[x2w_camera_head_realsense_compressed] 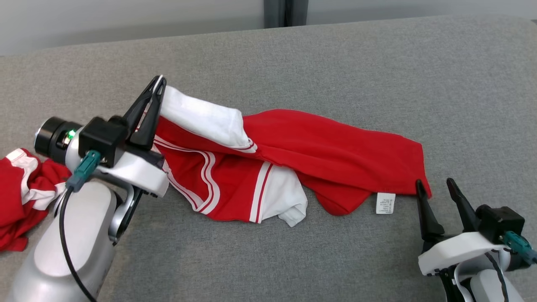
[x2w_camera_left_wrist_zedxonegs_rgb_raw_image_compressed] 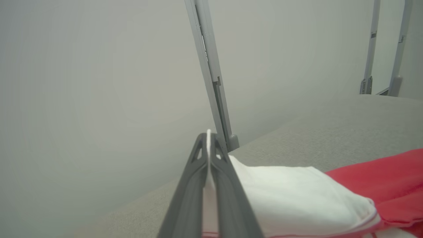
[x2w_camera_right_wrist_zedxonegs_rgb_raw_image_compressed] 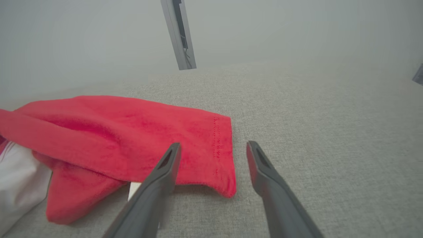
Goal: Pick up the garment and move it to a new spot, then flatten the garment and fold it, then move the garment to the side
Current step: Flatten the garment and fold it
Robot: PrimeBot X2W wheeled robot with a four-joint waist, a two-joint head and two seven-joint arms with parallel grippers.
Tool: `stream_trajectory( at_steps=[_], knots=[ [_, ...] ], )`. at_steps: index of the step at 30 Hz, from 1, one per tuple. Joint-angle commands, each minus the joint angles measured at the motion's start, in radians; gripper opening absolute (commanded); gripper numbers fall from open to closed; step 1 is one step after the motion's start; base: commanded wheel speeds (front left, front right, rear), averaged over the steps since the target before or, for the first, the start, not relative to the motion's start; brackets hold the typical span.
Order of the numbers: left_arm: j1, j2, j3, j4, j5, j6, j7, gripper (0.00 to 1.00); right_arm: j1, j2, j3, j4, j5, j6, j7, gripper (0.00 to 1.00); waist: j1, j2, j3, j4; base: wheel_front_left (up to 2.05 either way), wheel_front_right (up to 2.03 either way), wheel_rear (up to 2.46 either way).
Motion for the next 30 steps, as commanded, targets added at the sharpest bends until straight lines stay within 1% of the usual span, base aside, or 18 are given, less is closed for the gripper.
stream_trajectory(
  at_steps=[1,9,18,19,20,21,22,26,30],
  knots=[
    [0.029,0.008,0.012,-0.019,0.009,0.005,-0.003,0.0,0.011,0.0,-0.008,0.011,0.017,0.0,-0.002,1.0,0.0,0.0,-0.006,0.004,0.0,0.0,0.0],
    [0.075,0.002,0.041,-0.06,0.026,0.009,-0.003,0.0,0.005,0.003,0.004,0.079,0.075,0.0,-0.002,1.0,0.0,0.0,-0.019,0.009,0.0,0.0,0.0],
    [0.111,-0.001,0.063,-0.085,0.039,-0.002,-0.003,0.0,-0.057,0.011,0.071,0.208,0.117,0.0,-0.002,1.0,0.0,0.0,-0.018,0.011,0.0,0.0,0.0],
    [0.11,-0.002,0.064,-0.086,0.041,-0.002,-0.003,0.0,-0.064,0.011,0.082,0.22,0.121,0.0,-0.002,0.78,0.0,0.0,-0.019,0.012,0.0,0.0,0.0],
    [0.109,-0.002,0.065,-0.087,0.044,-0.003,-0.003,0.0,-0.072,0.009,0.089,0.23,0.124,0.0,-0.002,0.45,0.0,0.0,-0.02,0.014,0.0,0.0,0.0],
    [0.111,-0.004,0.066,-0.087,0.045,-0.005,-0.003,0.0,-0.079,0.004,0.093,0.235,0.122,0.0,-0.002,0.16,0.0,0.0,-0.021,0.016,0.0,0.0,0.0],
    [0.113,-0.006,0.067,-0.089,0.046,-0.007,-0.003,0.0,-0.082,0.002,0.1,0.237,0.121,0.0,-0.002,0.0,0.0,0.0,-0.023,0.018,0.0,0.0,0.0],
    [0.126,-0.01,0.079,-0.098,0.051,-0.007,-0.003,0.0,-0.09,-0.017,0.108,0.225,0.111,0.0,-0.002,0.0,0.0,0.0,-0.03,0.021,0.0,0.0,0.0],
    [0.136,-0.013,0.108,-0.124,0.056,-0.004,-0.003,0.0,-0.078,-0.034,0.089,0.176,0.103,0.0,-0.002,0.0,0.0,0.0,-0.042,0.019,0.0,0.0,0.0]
  ],
)
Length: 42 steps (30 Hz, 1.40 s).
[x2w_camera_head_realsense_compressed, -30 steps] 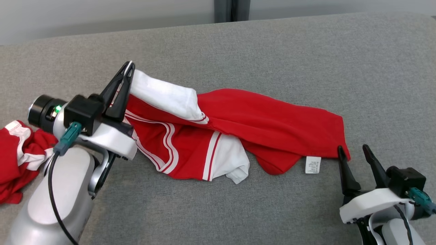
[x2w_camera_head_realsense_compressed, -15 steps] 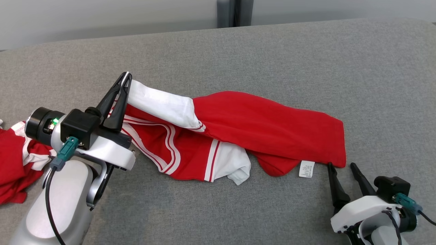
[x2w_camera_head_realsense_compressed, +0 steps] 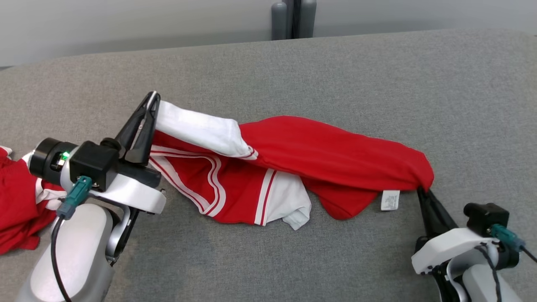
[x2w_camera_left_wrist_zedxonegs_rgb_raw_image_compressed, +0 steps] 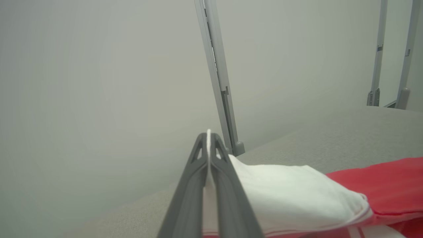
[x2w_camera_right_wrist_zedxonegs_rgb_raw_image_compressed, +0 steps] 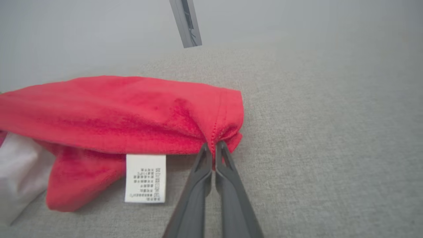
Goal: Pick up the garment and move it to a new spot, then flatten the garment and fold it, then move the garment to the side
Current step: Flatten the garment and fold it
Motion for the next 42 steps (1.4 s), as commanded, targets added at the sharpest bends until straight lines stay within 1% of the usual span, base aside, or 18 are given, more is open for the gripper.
stream_trajectory(
  at_steps=[1,4,6,10,14,18,19,24,28,32,36,39,42],
  knots=[
    [0.009,0.003,0.014,-0.013,0.01,-0.002,-0.003,0.0,0.003,-0.014,-0.012,-0.024,-0.003,0.0,-0.002,0.0,0.0,0.0,-0.008,-0.002,0.0,0.0,0.0],
    [0.016,0.0,0.037,-0.043,0.012,-0.012,-0.003,0.0,0.017,-0.018,-0.032,-0.119,0.02,0.0,-0.002,0.0,0.0,0.0,-0.026,-0.006,0.0,0.0,0.0],
    [0.014,-0.004,0.057,-0.068,0.002,-0.024,-0.003,0.0,0.024,-0.022,-0.039,-0.2,0.063,0.0,-0.001,0.0,0.0,0.0,-0.042,-0.009,0.0,0.0,0.0],
    [-0.004,-0.007,0.094,-0.107,-0.015,-0.054,-0.003,0.0,0.016,-0.055,-0.034,-0.327,0.117,0.0,-0.001,0.0,0.0,0.0,-0.078,-0.014,0.0,0.0,0.0],
    [-0.04,0.002,0.123,-0.134,-0.038,-0.076,-0.003,0.0,-0.01,-0.11,-0.027,-0.387,0.151,0.0,-0.001,0.0,0.0,0.0,-0.115,-0.011,0.0,0.0,0.0],
    [-0.099,0.029,0.14,-0.141,-0.055,-0.091,-0.003,0.0,-0.052,-0.16,-0.031,-0.41,0.183,0.0,-0.001,0.0,0.0,0.0,-0.146,-0.004,0.0,0.0,0.0],
    [-0.099,0.029,0.14,-0.141,-0.055,-0.091,-0.003,0.0,-0.052,-0.16,-0.031,-0.41,0.183,0.0,-0.001,0.0,0.0,0.0,-0.146,-0.004,0.0,0.0,0.0],
    [-0.193,0.057,0.132,-0.135,-0.08,-0.105,0.011,0.0,-0.127,-0.237,-0.003,-0.437,0.243,0.0,-0.001,0.0,0.0,0.0,-0.176,0.006,0.0,0.0,0.0],
    [-0.27,0.074,0.096,-0.14,-0.094,-0.115,0.029,0.0,-0.193,-0.297,0.004,-0.476,0.305,0.0,-0.001,0.0,0.0,0.0,-0.196,0.007,0.0,0.0,0.0],
    [-0.345,0.095,0.059,-0.134,-0.094,-0.12,0.045,0.0,-0.261,-0.341,0.019,-0.483,0.303,0.0,-0.001,0.0,0.0,0.0,-0.205,0.006,0.0,0.0,0.0],
    [-0.402,0.113,0.038,-0.121,-0.091,-0.121,0.045,0.0,-0.31,-0.354,0.033,-0.465,0.304,0.0,0.005,0.0,0.0,0.0,-0.203,0.003,0.0,0.0,0.0],
    [-0.44,0.12,0.023,-0.102,-0.1,-0.121,0.054,0.0,-0.35,-0.343,0.049,-0.434,0.317,0.0,0.015,0.0,0.0,0.0,-0.183,0.002,0.0,0.0,0.0],
    [-0.488,0.131,0.005,-0.056,-0.112,-0.121,0.059,0.0,-0.415,-0.333,0.088,-0.383,0.323,0.0,0.032,0.0,0.0,0.0,-0.142,0.002,0.0,0.0,0.0]
  ],
)
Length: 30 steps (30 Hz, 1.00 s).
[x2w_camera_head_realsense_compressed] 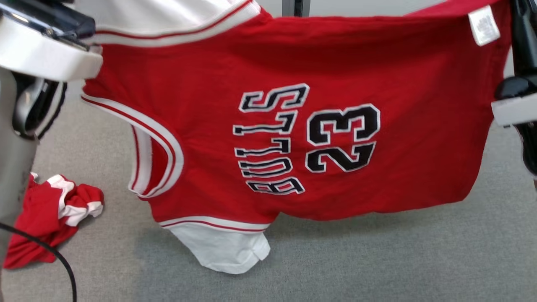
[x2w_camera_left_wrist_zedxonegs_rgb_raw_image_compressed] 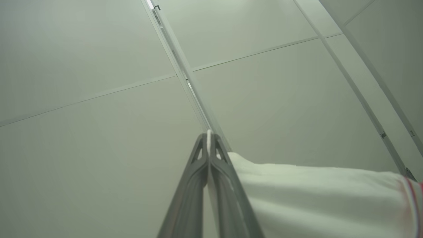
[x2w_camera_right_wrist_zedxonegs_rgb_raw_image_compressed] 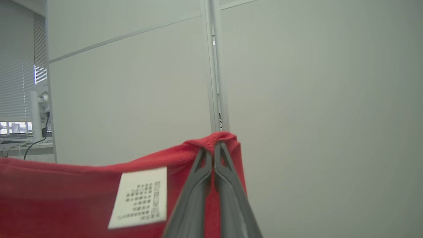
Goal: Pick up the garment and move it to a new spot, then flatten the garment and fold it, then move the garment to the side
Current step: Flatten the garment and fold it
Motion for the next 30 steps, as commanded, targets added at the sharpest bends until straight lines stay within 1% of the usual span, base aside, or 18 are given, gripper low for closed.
stream_trajectory(
  at_steps=[1,6,10,13,14,17,18,19,20,23,27,30],
  knots=[
    [-0.045,0.012,-0.009,0.032,0.001,0.0,0.0,0.0,-0.054,0.005,0.017,0.034,0.0,0.0,0.008,0.0,0.0,0.0,0.044,0.001,0.0,0.0,0.0],
    [-0.226,0.022,-0.064,0.166,0.016,-0.001,-0.012,0.0,-0.273,0.04,0.095,0.185,-0.033,0.0,0.028,0.0,0.0,0.0,0.171,0.002,0.0,0.0,0.0],
    [-0.427,0.006,-0.103,0.302,0.038,-0.001,-0.038,0.0,-0.491,0.075,0.145,0.331,-0.069,0.0,0.013,0.0,0.0,0.0,0.298,0.011,0.0,0.0,0.0],
    [-0.589,-0.009,-0.103,0.401,0.09,0.0,-0.057,0.0,-0.652,0.114,0.171,0.454,-0.11,0.0,-0.005,0.0,0.0,0.0,0.392,0.011,0.0,0.0,0.0],
    [-0.69,-0.016,-0.093,0.439,0.132,0.018,-0.062,0.0,-0.754,0.14,0.181,0.526,-0.141,0.0,-0.018,0.0,0.0,0.0,0.447,0.005,0.0,0.0,0.0],
    [-0.818,-0.016,-0.074,0.408,0.21,0.047,-0.063,0.0,-0.894,0.172,0.166,0.603,-0.185,0.0,-0.031,0.0,0.0,0.0,0.532,-0.002,0.0,0.0,0.0],
    [-0.847,-0.016,-0.071,0.386,0.231,0.051,-0.062,0.0,-0.934,0.18,0.148,0.604,-0.199,0.0,-0.032,0.0,0.0,0.0,0.561,-0.002,0.0,0.0,0.0],
    [-0.864,-0.023,-0.061,0.363,0.24,0.053,-0.062,0.0,-0.962,0.183,0.129,0.602,-0.22,0.0,-0.031,0.0,0.0,0.0,0.588,0.002,0.0,0.0,0.0],
    [-0.864,-0.023,-0.061,0.363,0.24,0.053,-0.062,0.0,-0.962,0.183,0.129,0.602,-0.22,0.0,-0.031,0.0,0.0,0.0,0.588,0.002,0.0,0.0,0.0],
    [-0.875,-0.04,-0.035,0.289,0.249,0.041,-0.061,0.0,-0.998,0.176,0.092,0.592,-0.301,0.0,-0.03,0.0,0.0,0.0,0.659,0.03,0.0,0.0,0.0],
    [-0.785,-0.057,-0.013,0.202,0.245,0.024,-0.061,0.0,-0.982,0.163,0.072,0.604,-0.37,0.0,-0.03,0.0,0.0,0.0,0.719,0.076,0.0,0.0,0.0],
    [-0.689,-0.069,-0.005,0.131,0.242,0.013,-0.062,0.0,-0.938,0.148,0.075,0.626,-0.385,0.0,-0.03,0.0,0.0,0.0,0.738,0.103,0.0,0.0,0.0]
  ],
)
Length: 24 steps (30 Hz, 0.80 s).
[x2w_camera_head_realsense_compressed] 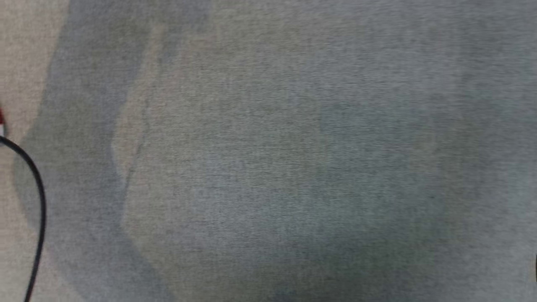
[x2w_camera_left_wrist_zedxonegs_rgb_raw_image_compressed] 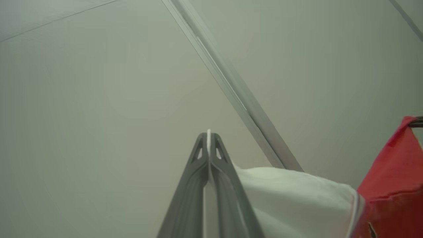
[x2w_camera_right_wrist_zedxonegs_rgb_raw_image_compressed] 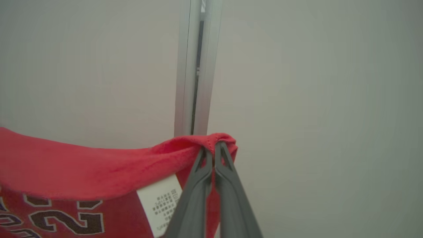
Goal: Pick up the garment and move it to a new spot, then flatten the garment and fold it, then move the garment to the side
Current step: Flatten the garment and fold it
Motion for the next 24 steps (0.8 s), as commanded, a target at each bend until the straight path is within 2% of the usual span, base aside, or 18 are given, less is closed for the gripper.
stream_trajectory(
  at_steps=[1,6,14,19,24],
  knots=[
    [0.021,-0.003,0.011,-0.026,-0.004,-0.003,0.0,0.0,0.021,-0.016,0.002,0.004,-0.003,0.0,-0.001,0.0,-0.0002,0.0,0.039,0.046,0.0,0.0,0.0],
    [0.238,-0.018,0.025,-0.146,-0.024,-0.013,0.0,0.0,0.15,-0.051,0.014,0.014,0.032,0.0,-0.001,0.0,-0.0002,0.0,0.012,0.07,0.0,0.0,0.0],
    [0.652,-0.007,0.04,-0.321,-0.061,-0.015,0.0,0.0,0.443,-0.115,0.059,-0.077,0.142,0.0,-0.001,0.0,-0.0002,0.0,-0.106,0.07,0.0,0.0,0.0],
    [0.918,0.001,0.063,-0.389,-0.065,-0.015,0.0,0.0,0.642,-0.145,0.05,-0.165,0.19,0.0,-0.001,0.0,-0.0002,0.0,-0.194,0.053,0.0,0.0,0.0],
    [1.134,-0.009,0.079,-0.395,-0.066,-0.016,-0.001,0.0,0.842,-0.152,0.019,-0.233,0.206,0.0,-0.001,0.0,-0.0002,0.0,-0.298,0.039,0.0,0.0,0.0]
  ],
)
